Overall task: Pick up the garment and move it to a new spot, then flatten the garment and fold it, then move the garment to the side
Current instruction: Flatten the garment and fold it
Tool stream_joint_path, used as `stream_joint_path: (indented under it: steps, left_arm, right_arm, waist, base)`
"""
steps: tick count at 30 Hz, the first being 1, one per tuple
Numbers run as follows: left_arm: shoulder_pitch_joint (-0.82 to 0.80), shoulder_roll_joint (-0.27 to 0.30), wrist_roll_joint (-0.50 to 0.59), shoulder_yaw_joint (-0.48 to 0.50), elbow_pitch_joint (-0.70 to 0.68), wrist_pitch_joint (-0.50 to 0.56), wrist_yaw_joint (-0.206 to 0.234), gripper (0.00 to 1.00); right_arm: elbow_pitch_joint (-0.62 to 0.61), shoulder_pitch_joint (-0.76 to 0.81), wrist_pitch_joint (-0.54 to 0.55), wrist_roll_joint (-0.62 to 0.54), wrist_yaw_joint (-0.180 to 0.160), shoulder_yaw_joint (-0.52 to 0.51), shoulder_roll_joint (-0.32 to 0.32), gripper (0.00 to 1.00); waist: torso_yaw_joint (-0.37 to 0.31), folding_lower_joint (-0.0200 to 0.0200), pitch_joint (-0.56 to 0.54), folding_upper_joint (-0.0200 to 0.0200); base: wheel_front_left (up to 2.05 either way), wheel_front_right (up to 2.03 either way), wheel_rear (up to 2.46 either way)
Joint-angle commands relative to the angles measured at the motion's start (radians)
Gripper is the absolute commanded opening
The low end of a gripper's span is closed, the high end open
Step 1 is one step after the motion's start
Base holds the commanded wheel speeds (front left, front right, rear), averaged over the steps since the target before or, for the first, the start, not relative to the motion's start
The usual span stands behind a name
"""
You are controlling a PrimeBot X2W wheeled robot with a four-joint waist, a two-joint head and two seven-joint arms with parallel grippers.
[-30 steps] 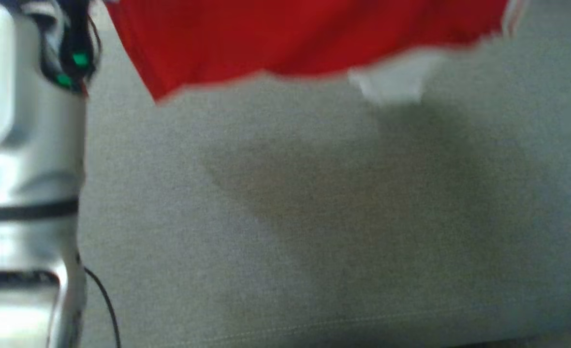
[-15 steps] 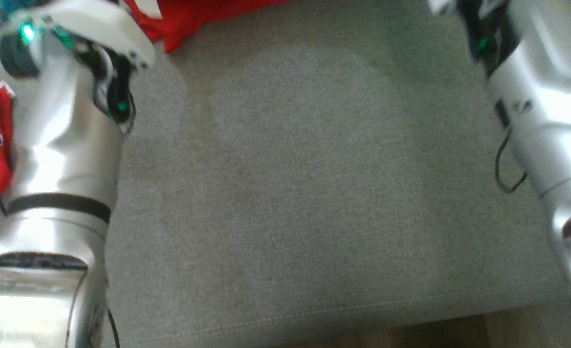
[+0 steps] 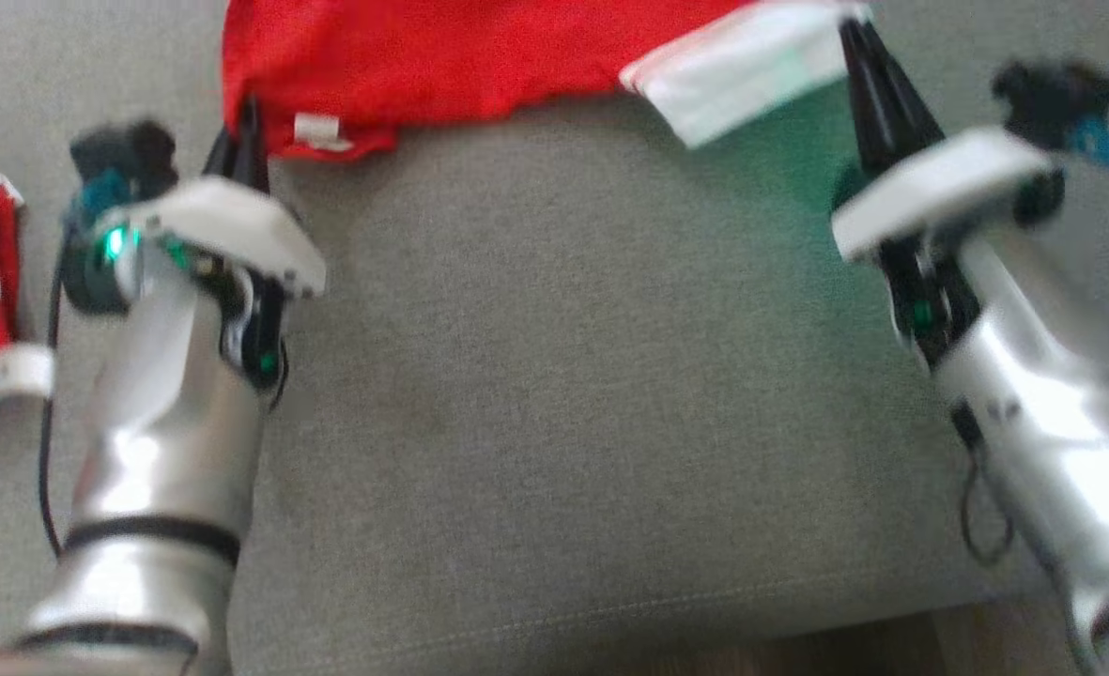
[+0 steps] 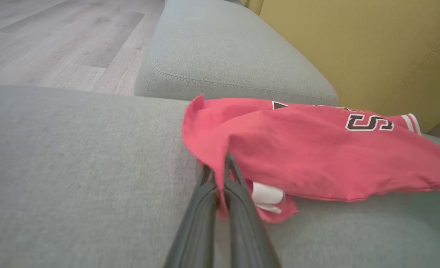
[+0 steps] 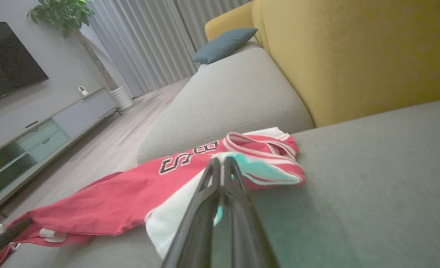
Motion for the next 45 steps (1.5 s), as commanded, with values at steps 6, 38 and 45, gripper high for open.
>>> stream_joint_path:
  steps: [6, 38, 45]
  left_arm:
    - [0.242, 0.049, 0.031, 0.04, -0.19, -0.005, -0.015, 0.0]
    - [0.939, 0.147, -0.055, 0.034, -1.089, 0.688, 0.113, 0.0]
    - [0.782, 0.203, -0.135, 0.048, -1.046, 0.908, 0.082, 0.0]
  right_arm:
    - [-0.184, 0.325, -0.013, -0.004, 0.003, -0.05, -0.066, 0.0]
    - [-0.999, 1.055, 0.812, -0.378, 0.003, -0.677, 0.126, 0.0]
    - [-0.892, 0.841, 0.923, -0.375, 0.003, -0.654, 0.072, 0.0]
  waist:
    - [-0.011, -0.0001, -0.103, 0.0]
    - [0.0, -0.0001, -0.224, 0.0]
    - [0.001, -0.0001, -0.147, 0.0]
  base:
    - [0.0, 0.0, 0.0]
    - [0.0, 0.0, 0.0]
    - [0.0, 0.0, 0.0]
